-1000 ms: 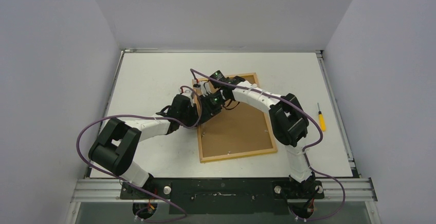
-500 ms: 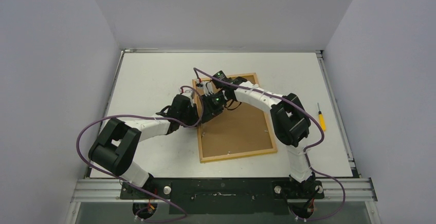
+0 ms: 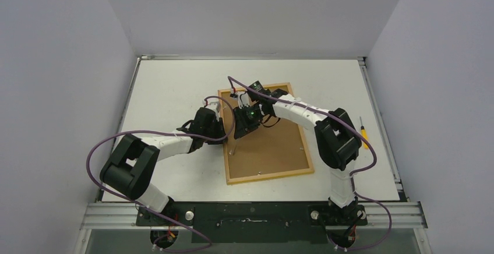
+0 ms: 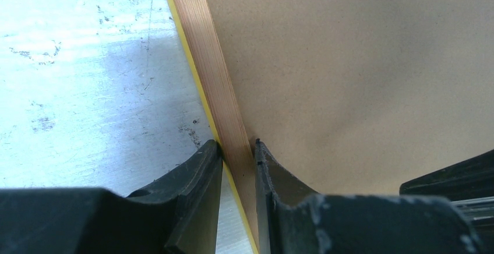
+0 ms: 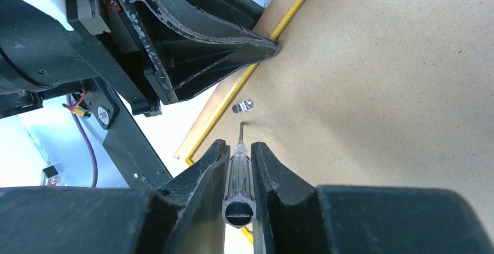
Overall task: Take the photo out of the frame
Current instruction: Release the photo frame item from the photo frame.
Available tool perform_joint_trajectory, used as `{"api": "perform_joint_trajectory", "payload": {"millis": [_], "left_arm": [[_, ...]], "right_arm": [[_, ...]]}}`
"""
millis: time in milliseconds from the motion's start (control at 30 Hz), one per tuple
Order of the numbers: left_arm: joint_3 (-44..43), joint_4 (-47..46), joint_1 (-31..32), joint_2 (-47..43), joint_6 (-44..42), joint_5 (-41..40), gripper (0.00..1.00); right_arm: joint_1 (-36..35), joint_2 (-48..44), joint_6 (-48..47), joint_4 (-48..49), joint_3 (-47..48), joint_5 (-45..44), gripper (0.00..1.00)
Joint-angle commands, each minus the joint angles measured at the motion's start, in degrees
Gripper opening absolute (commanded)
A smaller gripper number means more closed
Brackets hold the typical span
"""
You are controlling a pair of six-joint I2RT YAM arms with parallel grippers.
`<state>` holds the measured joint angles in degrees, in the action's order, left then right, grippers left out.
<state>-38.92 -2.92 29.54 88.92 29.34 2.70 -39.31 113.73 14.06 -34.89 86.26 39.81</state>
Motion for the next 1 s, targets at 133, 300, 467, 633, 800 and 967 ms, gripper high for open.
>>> {"api": "perform_joint_trajectory", "payload": {"millis": [133, 300, 467, 633, 800, 967], "left_arm": [[0.8, -0.4, 0.2, -2.4, -1.1, -1.0, 0.0], [1.2, -1.0, 0.1, -3.0, -0.8, -1.7, 0.0], [1.3, -1.3, 0.0, -3.0, -0.5, -2.3, 0.0], [1.5, -1.6, -0.9, -2.9, 0.8, -3.8, 0.0], [1.8, -2.7, -1.6, -2.7, 1.2, -3.8, 0.0], [0.1, -3.0, -1.8, -0.9, 0.6, -3.4, 0.0]], "right_arm": [[1.0, -8.5, 2.8, 7.0, -4.0, -4.6, 0.05], [2.0, -14.1, 4.5, 10.2, -7.8, -9.1, 0.05], [2.8, -19.0, 4.5, 10.7, -11.1, -15.8, 0.05], [3.4, -24.1, 3.7, 10.5, -14.7, -22.5, 0.05], [3.7, -27.1, 4.3, 11.0, -17.4, -25.1, 0.05], [-5.1, -31.5, 8.9, 14.8, -21.9, -42.1, 0.05]]}}
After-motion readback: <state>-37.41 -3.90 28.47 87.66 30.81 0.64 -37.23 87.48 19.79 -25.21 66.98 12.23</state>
